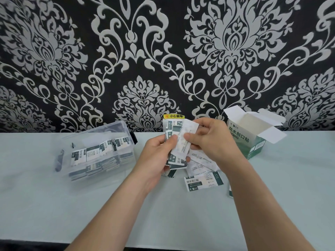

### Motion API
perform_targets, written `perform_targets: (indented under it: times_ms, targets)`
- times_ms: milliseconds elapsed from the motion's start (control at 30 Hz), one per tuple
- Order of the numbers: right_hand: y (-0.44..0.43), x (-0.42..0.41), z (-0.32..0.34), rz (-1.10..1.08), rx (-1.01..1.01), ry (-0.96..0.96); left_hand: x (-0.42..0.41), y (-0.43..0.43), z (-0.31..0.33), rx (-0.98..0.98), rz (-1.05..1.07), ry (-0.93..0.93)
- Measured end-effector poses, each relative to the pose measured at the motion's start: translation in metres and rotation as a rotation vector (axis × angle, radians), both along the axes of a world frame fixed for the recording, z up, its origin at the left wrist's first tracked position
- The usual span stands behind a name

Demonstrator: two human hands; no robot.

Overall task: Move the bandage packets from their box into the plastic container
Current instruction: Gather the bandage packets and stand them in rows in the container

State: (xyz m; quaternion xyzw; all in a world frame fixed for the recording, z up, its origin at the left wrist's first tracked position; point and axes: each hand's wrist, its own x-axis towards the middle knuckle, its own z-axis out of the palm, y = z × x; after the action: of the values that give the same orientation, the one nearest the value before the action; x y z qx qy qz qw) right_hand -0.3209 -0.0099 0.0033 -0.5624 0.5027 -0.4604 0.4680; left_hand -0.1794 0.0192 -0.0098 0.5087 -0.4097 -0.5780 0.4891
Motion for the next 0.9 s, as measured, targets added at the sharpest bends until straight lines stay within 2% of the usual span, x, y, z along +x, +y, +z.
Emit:
perform_targets:
  times_ms: [100,167,267,333,400,467,667,733,767,833,900]
  targets:
    - [0.002,0.001,0.001,-0.033,-0.054,0.111,0.000,0.000,0.001,-0.001,0.039,0.010]
    - [0.001,-0.003,0.002,-0.167,-0.177,0.169,-0.001,0.000,0.000,-0.005,0.060,0.019]
    - [0.002,-0.009,0.013,-0.285,-0.358,-0.096,-0.001,0.001,0.000,0.022,0.059,0.044]
    - [0.005,-0.005,0.016,-0.188,-0.409,-0.059,0.000,0.000,0.002,0.058,0.068,0.099]
    - [0.005,0.004,0.010,-0.039,-0.383,0.134,0.000,0.000,0.005,0.086,0.088,0.169]
    - [0.004,0.012,0.002,0.070,-0.313,0.245,0.000,-0.001,0.007,0.106,0.112,0.219]
    - [0.002,0.008,-0.002,0.236,-0.198,0.281,-0.002,-0.002,0.005,0.100,0.049,0.199]
    - [0.000,0.008,-0.005,0.183,-0.179,0.163,-0.001,-0.003,0.004,0.071,0.074,0.187]
    - [-0.001,0.009,-0.006,0.117,-0.152,0.041,-0.001,-0.003,0.004,0.048,0.091,0.173]
    - [-0.007,0.007,-0.009,0.018,-0.009,-0.214,-0.002,-0.003,0.005,-0.014,0.105,0.138]
    - [-0.006,0.012,-0.012,0.099,0.194,-0.335,-0.007,-0.004,0.003,-0.086,0.082,0.070]
